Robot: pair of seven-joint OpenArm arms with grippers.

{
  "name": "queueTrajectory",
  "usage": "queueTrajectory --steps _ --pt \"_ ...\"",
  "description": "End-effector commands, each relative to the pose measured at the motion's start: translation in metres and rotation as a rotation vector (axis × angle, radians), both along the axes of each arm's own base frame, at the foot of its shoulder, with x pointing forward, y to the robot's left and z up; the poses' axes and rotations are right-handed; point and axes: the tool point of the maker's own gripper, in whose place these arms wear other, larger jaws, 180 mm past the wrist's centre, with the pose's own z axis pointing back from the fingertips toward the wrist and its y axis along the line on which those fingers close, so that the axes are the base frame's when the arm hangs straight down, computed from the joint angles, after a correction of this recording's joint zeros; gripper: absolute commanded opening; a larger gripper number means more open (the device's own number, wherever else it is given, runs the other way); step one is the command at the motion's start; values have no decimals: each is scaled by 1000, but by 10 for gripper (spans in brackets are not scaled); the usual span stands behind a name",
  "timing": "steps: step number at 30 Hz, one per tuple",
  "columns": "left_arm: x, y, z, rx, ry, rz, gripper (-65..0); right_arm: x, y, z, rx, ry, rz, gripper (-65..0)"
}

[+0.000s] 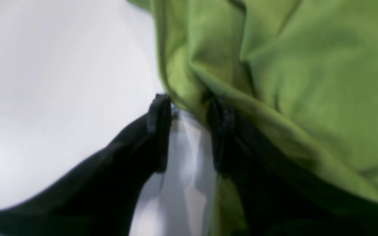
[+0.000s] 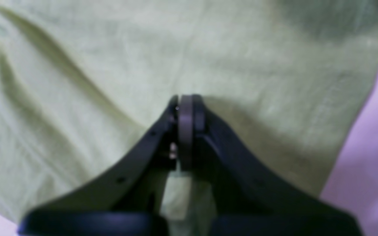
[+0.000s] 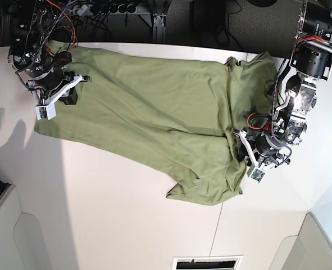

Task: Layout the t-shirt on the table in an organized manner, then fold the t-shirt properly
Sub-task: 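Drag the shirt with the left gripper to spread it flat, then pull the shirt corner with the left gripper and release it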

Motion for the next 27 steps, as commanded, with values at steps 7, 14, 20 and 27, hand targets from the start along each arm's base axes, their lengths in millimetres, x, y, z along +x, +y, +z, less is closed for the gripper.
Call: queueTrajectory --steps 7,14,20,27 --pt "5 0 3 0 0 -19 -490 8 -2 10 -2 -42 0 -650" --pt "9 39 5 162 -36 44 -650 3 -11 4 -60 -16 5 -650" --pt "-3 77 -14 240 14 76 -650 -9 -24 -4 -87 19 -5 -650" --pt "-1 114 0 311 -11 109 -601 -10 -34 -3 -108 21 -4 -650"
